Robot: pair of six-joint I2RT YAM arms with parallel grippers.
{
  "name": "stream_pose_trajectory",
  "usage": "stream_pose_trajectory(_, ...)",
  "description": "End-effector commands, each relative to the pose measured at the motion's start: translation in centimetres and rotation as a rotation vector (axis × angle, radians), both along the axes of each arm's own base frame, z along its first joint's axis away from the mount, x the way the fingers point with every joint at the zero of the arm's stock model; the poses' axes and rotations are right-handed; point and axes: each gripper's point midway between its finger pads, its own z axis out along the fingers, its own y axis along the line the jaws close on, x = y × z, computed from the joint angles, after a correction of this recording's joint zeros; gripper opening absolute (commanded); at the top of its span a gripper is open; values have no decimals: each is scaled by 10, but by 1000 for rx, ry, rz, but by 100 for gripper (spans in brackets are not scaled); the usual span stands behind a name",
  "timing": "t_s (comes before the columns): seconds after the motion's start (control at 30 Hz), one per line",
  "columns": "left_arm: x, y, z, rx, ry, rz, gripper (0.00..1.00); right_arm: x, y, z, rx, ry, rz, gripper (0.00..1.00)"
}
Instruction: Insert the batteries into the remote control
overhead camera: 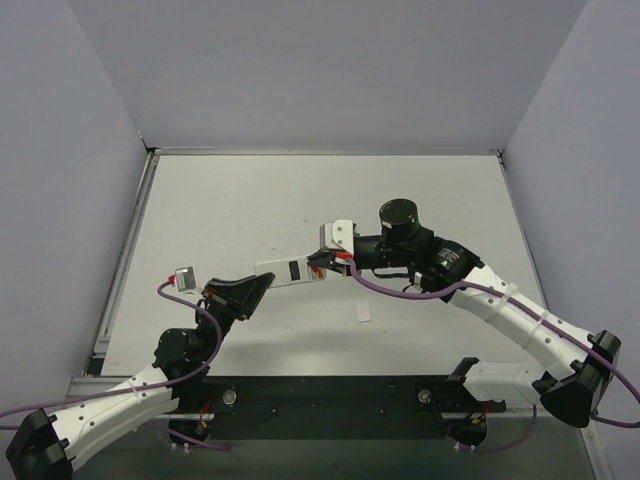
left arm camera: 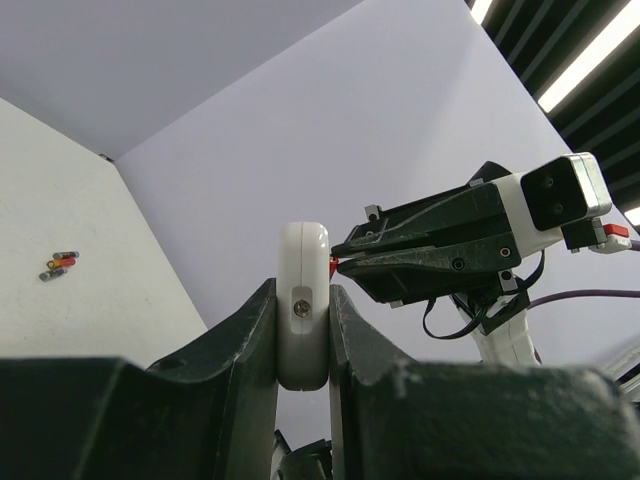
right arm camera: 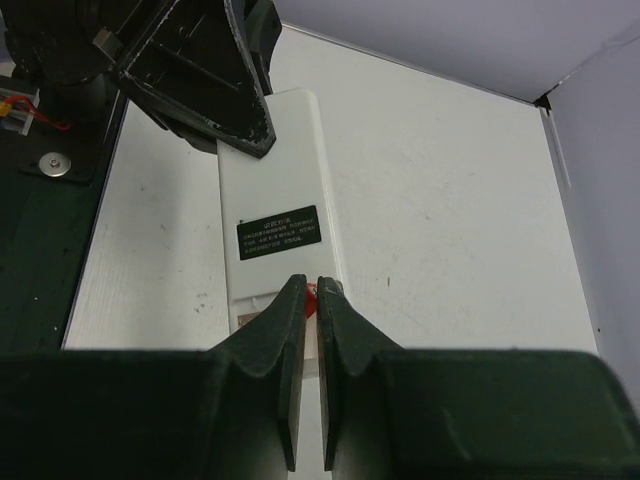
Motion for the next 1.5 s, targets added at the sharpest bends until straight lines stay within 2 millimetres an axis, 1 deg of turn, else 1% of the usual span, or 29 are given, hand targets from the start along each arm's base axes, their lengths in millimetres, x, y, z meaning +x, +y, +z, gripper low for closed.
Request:
stream_pose_trajectory(0.0, -15, 20, -7, -129, -59, -9, 0, -15, -1, -22, -14, 91, 23, 4)
stream_pose_trajectory(0.1, -14, 17, -9, -100, -59, -11, 0, -14, -1, -22, 2, 111, -13, 4)
stream_pose_trajectory(0.17, -13, 13, -15, -76, -48, -14, 0, -10, 1, -11, 41, 87, -43, 5)
stream_pose_trajectory(0.3, -10, 13, -28, -49, -27, -2, 0, 1, -4, -3, 51, 88, -145, 8)
stream_pose_trajectory(0.4, -8, 12, -35, -25, -12, 6, 0, 2, -6, -6, 47, 135, -180, 13)
stream_pose_trajectory(0.43, -7, 11, -40, -6, -2, 8, 0, 4, -7, -9, 39, 149, -196, 16)
stream_pose_trajectory(0.47, -6, 11, -40, -6, -1, 12, 0, 5, -7, -11, 36, 162, -208, 18)
stream_pose_trajectory(0.53, -5, 9, -46, 19, 14, 12, 0, 5, -7, -14, 38, 209, -234, 19)
stream_pose_trajectory(0.63, -4, 8, -50, 30, 18, 12, 0, 3, -7, -14, 47, 259, -257, 19)
stream_pose_trajectory(0.67, -5, 8, -49, 31, 18, 11, 0, 5, -7, -15, 43, 260, -277, 19)
stream_pose_trajectory(0.7, -5, 8, -49, 33, 15, 12, 0, 2, -5, -14, 43, 262, -275, 19)
stream_pose_trajectory(0.73, -5, 8, -49, 33, 13, 14, 0, 1, -7, -20, 17, 280, -289, 19)
stream_pose_trajectory(0.77, -4, 8, -49, 36, 14, 18, 0, 4, -7, -21, 7, 276, -310, 19)
stream_pose_trajectory(0.8, -4, 8, -49, 37, 13, 19, 0, 0, -4, -22, -5, 274, -313, 19)
stream_pose_trajectory(0.83, -3, 8, -50, 43, 14, 20, 0, -1, -4, -26, -23, 278, -325, 19)
stream_pose_trajectory(0.87, -4, 8, -50, 44, 12, 20, 0, 3, -4, -27, -32, 271, -367, 19)
stream_pose_trajectory(0.9, -3, 8, -51, 48, 14, 23, 0, 2, -4, -27, -39, 271, -381, 18)
stream_pose_trajectory(0.93, -3, 7, -53, 55, 18, 23, 0, -4, -1, -29, -54, 274, -381, 18)
stream_pose_trajectory(1.0, -2, 6, -55, 64, 21, 25, 0, 0, 0, -32, -62, 282, -438, 18)
stream_pose_trajectory(1.03, -1, 6, -56, 69, 22, 27, 0, -4, 2, -33, -69, 290, -438, 18)
stream_pose_trajectory(1.1, -2, 5, -57, 80, 17, 26, 0, -1, 3, -37, -76, 313, -482, 17)
stream_pose_trajectory(1.13, -2, 5, -58, 82, 17, 27, 0, 0, 3, -38, -74, 322, -496, 12)
stream_pose_trajectory(1.2, -2, 4, -58, 85, 17, 22, 0, 3, 3, -41, -71, 346, -530, 7)
stream_pose_trajectory(1.23, -2, 4, -59, 87, 19, 22, 0, 6, 3, -39, -60, 349, -545, 2)
stream_pose_trajectory(1.27, -2, 4, -59, 87, 16, 23, 0, 6, 3, -37, -50, 358, -551, 1)
stream_pose_trajectory(1.3, -2, 4, -59, 91, 18, 22, 0, 5, 4, -35, -31, 379, -558, 0)
stream_pose_trajectory(1.4, -2, 4, -61, 95, 20, 26, 0, 9, 4, -18, 63, 408, -595, 0)
stream_pose_trajectory(1.43, -2, 4, -61, 95, 20, 26, 0, 11, 5, -17, 107, 439, -617, 0)
stream_pose_trajectory(1.47, -1, 5, -61, 95, 21, 27, 0, 15, 1, -7, 166, 438, -647, 0)
